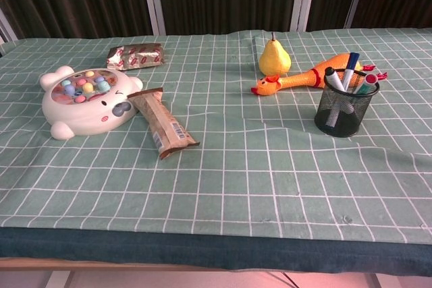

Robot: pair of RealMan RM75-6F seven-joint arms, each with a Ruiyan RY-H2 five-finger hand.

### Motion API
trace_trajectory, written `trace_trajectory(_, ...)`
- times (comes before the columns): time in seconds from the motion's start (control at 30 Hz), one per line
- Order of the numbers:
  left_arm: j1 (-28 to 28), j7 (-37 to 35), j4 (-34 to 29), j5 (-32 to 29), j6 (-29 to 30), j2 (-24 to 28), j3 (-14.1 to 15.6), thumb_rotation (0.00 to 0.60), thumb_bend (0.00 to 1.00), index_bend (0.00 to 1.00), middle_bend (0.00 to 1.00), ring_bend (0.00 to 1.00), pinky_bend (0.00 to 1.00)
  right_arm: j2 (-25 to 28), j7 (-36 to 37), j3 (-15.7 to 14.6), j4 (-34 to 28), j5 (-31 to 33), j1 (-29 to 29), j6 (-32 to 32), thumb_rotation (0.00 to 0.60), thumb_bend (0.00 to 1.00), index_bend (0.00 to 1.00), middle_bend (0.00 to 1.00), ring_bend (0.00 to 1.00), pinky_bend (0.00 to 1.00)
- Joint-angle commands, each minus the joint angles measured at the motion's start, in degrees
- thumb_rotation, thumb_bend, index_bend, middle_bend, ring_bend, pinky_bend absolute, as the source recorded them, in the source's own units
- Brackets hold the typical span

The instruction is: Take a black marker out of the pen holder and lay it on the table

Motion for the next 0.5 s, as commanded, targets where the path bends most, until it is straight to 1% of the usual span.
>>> trace_trajectory(0.03, 0.0, -0.6, 0.1, 0.1, -0.4, 0.1, 0.1, 0.6, 0.46, 0.27, 0.16, 0.12, 0.35, 2.4, -5.3, 2.3, -5.8, 2.5, 3.3, -4.9, 0.6, 0.21, 0.26, 0.27, 0.23, 0.26)
trace_trajectory(0.1, -0.3, -0.8, 0.2, -0.1, -0.9, 0.2, 0.0, 0.6, 0.46, 0.27, 0.16, 0.12, 0.35, 3.0, -7.9, 3.5, -8.2, 4.5, 4.8, -7.3, 0.6, 0.21, 0.27, 0.31, 0.32, 0.3)
trace_trajectory(0.2, -0.5, -0.9, 0.2, -0.3, -1.4, 0.2, 0.0, 0.6, 0.46, 0.27, 0.16, 0.12, 0.35, 3.1, -12.0, 5.9, -10.8, 8.3, 7.3, -10.7, 0.6, 0.21, 0.3, 0.44, 0.45, 0.43)
trace_trajectory(0.3, -0.5, -1.1, 0.1, 0.1, -1.3, 0.3, 0.2, 0.6, 0.46, 0.27, 0.16, 0.12, 0.35, 2.2, -15.6, 8.2, -12.0, 12.2, 9.9, -13.6, 0.6, 0.21, 0.35, 0.59, 0.62, 0.55)
trace_trajectory(0.43, -0.5, -1.2, 0.1, 0.7, -1.3, 0.4, 0.5, 0.6, 0.46, 0.27, 0.16, 0.12, 0.35, -0.1, -20.4, 11.0, -12.1, 18.0, 13.5, -16.7, 0.6, 0.21, 0.45, 0.8, 0.91, 0.82)
trace_trajectory(0.5, -0.5, -1.3, 0.1, 0.8, -1.2, 0.5, 0.5, 0.6, 0.46, 0.27, 0.16, 0.12, 0.35, -0.8, -22.0, 12.0, -12.0, 20.9, 15.0, -18.2, 0.6, 0.21, 0.48, 0.86, 0.98, 0.88)
